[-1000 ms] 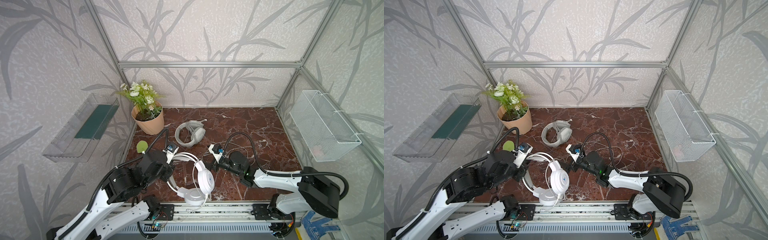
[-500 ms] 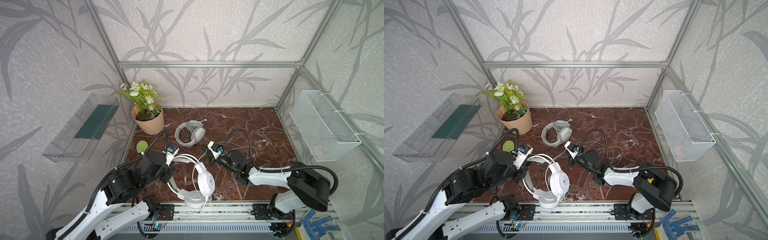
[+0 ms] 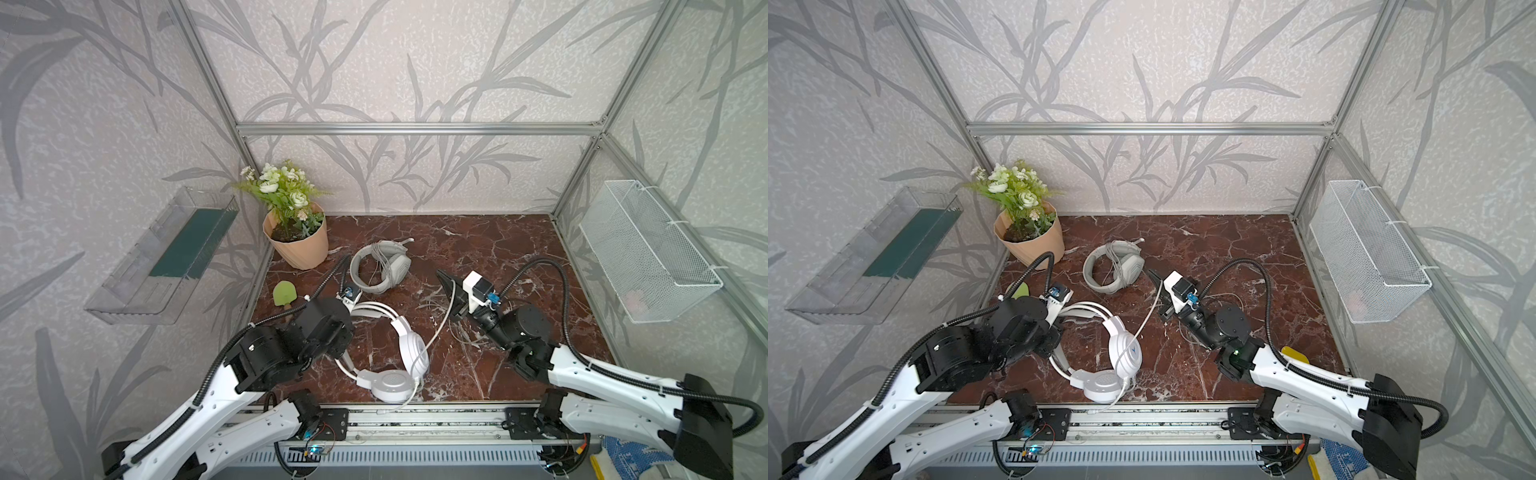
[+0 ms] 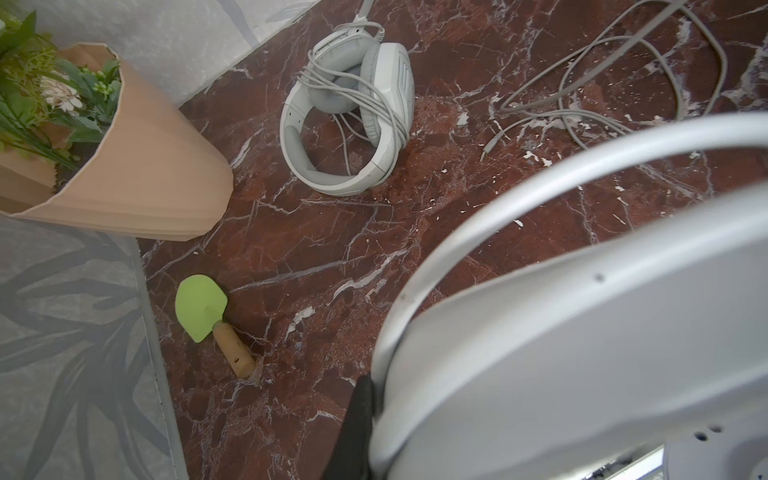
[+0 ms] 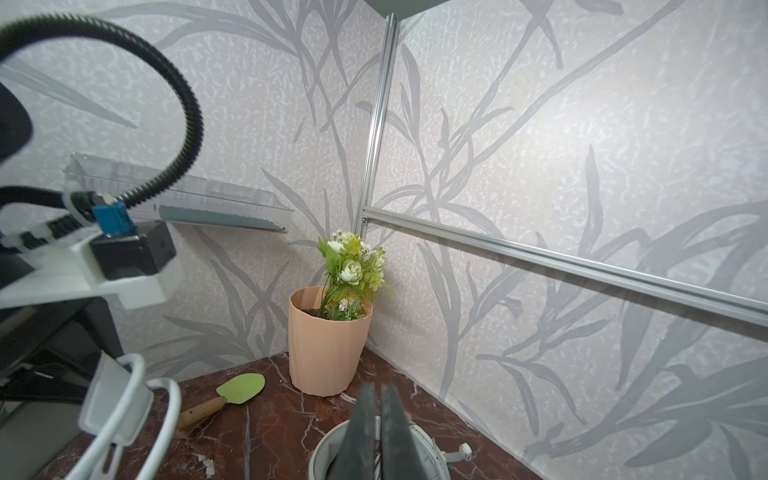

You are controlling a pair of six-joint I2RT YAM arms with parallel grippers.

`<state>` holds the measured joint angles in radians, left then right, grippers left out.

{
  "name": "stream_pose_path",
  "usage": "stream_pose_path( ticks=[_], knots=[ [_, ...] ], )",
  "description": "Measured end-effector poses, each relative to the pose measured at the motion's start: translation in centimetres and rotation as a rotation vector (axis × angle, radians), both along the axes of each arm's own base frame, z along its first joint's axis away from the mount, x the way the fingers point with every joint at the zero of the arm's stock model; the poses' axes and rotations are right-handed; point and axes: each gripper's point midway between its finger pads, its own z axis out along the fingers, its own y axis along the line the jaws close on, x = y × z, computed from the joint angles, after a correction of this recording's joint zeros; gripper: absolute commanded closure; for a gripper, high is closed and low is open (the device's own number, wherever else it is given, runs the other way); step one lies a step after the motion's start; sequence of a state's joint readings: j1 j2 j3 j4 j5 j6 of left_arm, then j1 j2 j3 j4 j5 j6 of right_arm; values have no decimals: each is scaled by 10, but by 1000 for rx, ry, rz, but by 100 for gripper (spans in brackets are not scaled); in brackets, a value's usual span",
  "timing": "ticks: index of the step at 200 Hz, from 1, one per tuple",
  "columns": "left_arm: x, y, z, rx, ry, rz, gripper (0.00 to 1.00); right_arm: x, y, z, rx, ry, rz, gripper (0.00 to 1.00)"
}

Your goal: Wrap the headphones

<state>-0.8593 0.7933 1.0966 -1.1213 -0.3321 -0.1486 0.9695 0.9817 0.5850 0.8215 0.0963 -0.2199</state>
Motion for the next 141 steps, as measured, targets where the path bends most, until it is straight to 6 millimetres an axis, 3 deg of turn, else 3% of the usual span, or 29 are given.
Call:
stream_pose_path(
  ticks=[28,52,102,141],
  knots=[
    [4,0,-6,23,13,18,100,-14,1,11,-34,-8,37,100],
    [2,-3,-9,18,25,9,100,-11,10,11,-89,10,39,100],
    [-4,-11,-8,-41,49,-21,100,14,32,2,-201,66,-13,100],
    [-9,-10,12,-104,21,-25,100,44,27,-13,-225,125,-96,100]
  ],
)
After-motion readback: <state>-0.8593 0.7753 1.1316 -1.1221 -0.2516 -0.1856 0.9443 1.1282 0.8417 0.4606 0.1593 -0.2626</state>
